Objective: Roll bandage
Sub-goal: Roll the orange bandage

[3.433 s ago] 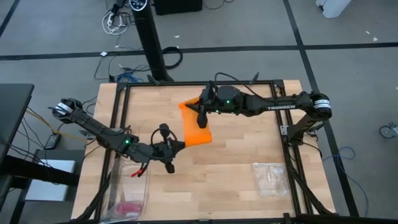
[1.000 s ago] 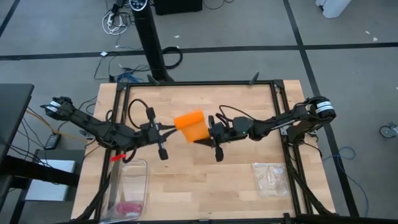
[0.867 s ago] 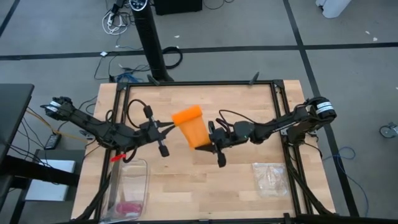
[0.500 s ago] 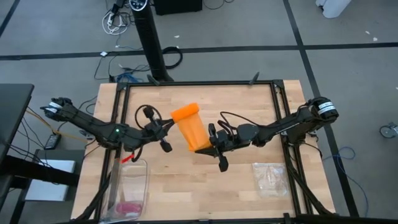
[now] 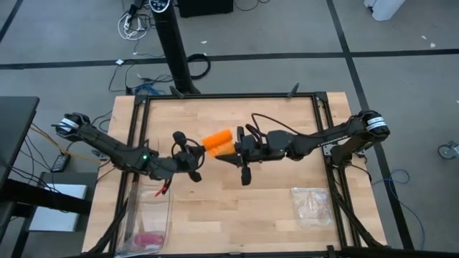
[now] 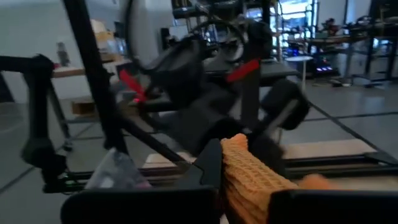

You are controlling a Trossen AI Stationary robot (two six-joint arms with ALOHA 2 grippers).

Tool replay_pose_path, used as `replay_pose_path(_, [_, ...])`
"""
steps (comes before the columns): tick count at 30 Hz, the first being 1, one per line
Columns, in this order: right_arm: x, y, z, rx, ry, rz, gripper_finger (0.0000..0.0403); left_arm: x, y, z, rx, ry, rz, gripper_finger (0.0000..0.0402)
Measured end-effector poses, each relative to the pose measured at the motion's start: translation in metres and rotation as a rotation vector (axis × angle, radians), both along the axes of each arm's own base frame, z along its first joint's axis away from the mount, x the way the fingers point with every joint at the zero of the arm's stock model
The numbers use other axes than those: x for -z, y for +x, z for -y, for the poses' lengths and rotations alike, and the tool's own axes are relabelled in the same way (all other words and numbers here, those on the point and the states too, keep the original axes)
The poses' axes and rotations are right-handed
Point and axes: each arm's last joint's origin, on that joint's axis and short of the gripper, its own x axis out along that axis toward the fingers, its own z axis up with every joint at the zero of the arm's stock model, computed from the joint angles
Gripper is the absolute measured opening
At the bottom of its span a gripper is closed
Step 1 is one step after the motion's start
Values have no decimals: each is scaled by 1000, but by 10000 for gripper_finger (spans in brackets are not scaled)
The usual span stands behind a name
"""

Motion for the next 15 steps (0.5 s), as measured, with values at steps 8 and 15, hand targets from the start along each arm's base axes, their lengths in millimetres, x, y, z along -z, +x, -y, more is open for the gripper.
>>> replay_pose_path(8, [-2, 4, 20, 78, 9, -27, 0, 8, 2, 19, 91, 6, -36, 10])
replay_pose_path(15, [3, 5, 28, 99, 45, -77, 25, 0, 13, 33, 138, 55, -58, 10])
